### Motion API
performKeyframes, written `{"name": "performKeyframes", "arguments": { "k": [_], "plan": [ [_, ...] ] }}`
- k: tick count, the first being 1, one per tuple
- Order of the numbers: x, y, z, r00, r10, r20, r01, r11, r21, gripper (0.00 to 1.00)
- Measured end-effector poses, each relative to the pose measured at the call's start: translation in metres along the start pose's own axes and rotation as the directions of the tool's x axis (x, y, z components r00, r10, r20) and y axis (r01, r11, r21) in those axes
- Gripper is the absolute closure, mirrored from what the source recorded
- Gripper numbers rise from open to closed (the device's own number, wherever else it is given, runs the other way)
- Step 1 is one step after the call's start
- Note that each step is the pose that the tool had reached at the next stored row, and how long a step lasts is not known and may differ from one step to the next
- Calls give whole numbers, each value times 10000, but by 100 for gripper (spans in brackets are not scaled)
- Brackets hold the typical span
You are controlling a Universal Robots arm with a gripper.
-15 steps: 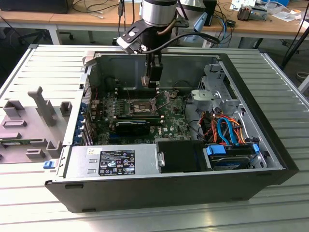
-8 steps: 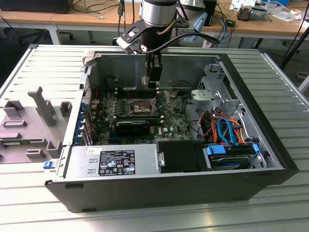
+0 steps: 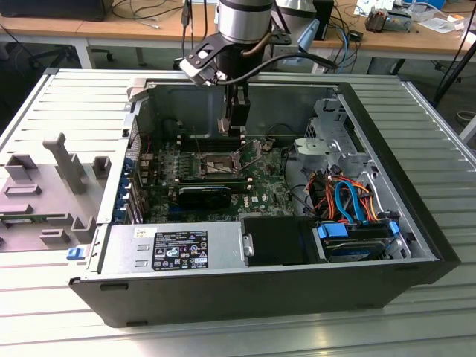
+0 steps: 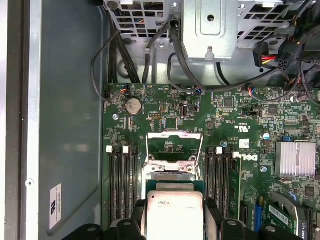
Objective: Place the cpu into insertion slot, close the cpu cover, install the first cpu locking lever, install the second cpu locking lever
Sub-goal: 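Place the cpu into insertion slot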
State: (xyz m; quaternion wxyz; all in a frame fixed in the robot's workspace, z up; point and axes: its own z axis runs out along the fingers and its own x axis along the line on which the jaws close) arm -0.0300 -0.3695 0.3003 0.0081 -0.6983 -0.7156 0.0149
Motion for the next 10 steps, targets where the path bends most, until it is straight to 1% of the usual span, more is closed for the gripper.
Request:
{"name": "performKeyframes", "arguments": {
  "k": [1,10],
  "plan": [
    [0,0,11,10000,1,0,-1,10000,0,45],
    [0,1,27,10000,4,0,-4,10000,0,45]
  ]
}}
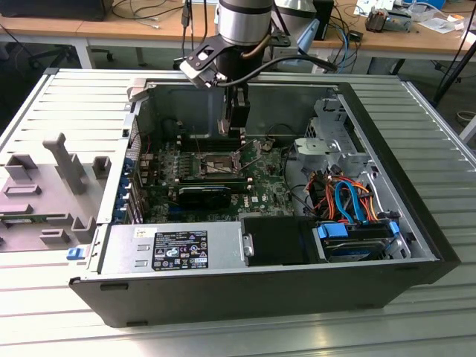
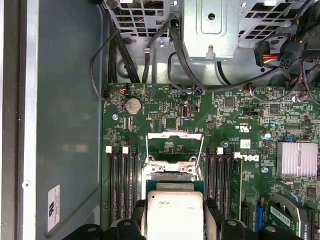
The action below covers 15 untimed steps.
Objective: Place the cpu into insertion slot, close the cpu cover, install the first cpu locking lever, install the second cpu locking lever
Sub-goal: 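Place the cpu into insertion slot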
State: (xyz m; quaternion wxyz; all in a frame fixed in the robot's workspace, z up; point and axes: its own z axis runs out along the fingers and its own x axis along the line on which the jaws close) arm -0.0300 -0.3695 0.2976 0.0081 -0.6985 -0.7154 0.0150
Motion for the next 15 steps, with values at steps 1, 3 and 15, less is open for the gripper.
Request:
{"name": "performKeyframes", "arguments": {
  "k": [1,3,15],
  "plan": [
    [0,0,2,10000,0,0,0,10000,0,45],
    [0,0,6,10000,1,0,-1,10000,0,45],
    [0,1,40,10000,8,0,-8,10000,0,45]
  ]
}}
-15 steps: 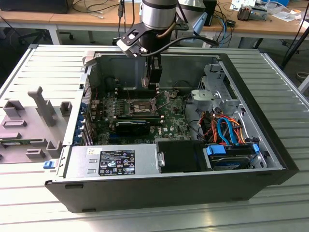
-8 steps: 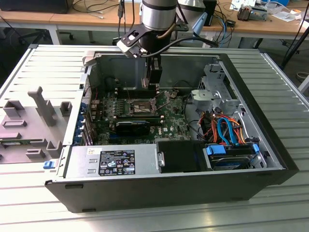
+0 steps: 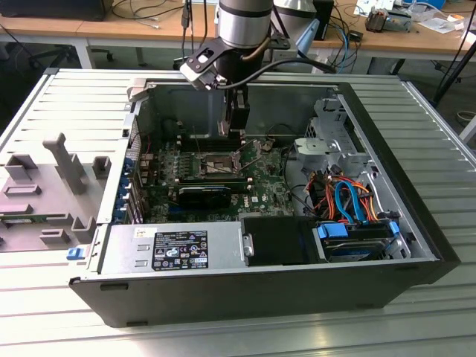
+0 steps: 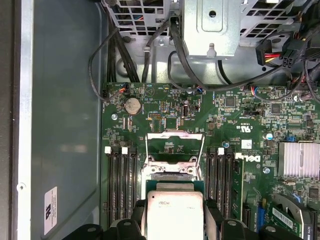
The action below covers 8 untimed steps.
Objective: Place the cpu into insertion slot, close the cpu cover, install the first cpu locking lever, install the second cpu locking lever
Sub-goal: 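Place the cpu into insertion slot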
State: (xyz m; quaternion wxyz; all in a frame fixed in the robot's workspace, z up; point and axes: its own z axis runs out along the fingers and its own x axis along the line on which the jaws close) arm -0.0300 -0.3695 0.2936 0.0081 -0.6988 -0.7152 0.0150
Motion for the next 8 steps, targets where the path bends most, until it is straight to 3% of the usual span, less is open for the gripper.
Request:
{"name": "performKeyframes", "arguments": {
  "k": [8],
  "plan": [
    [0,1,36,10000,0,0,0,10000,0,45]
  ]
}}
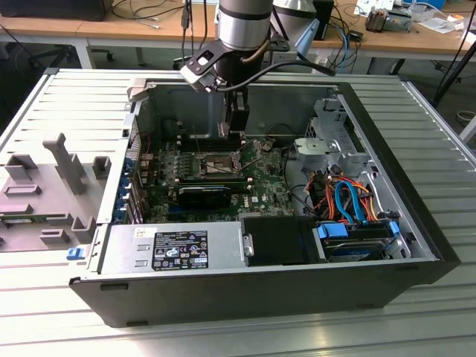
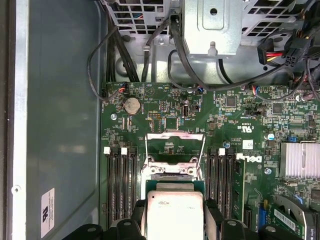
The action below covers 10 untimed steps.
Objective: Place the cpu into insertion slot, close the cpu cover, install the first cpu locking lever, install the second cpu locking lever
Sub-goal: 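Place the cpu into insertion slot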
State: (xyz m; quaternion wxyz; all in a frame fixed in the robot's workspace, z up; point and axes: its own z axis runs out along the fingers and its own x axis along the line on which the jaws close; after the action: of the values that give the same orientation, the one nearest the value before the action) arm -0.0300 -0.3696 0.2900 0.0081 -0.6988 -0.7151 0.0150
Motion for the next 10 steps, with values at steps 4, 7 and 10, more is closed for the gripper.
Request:
{"name": "performKeyframes", "arguments": {
  "k": [4,7,10],
  "plan": [
    [0,1,21,10000,0,0,0,10000,0,45],
    [0,1,27,10000,1,0,-1,10000,0,45],
    [0,1,36,10000,0,0,0,10000,0,45]
  ]
}}
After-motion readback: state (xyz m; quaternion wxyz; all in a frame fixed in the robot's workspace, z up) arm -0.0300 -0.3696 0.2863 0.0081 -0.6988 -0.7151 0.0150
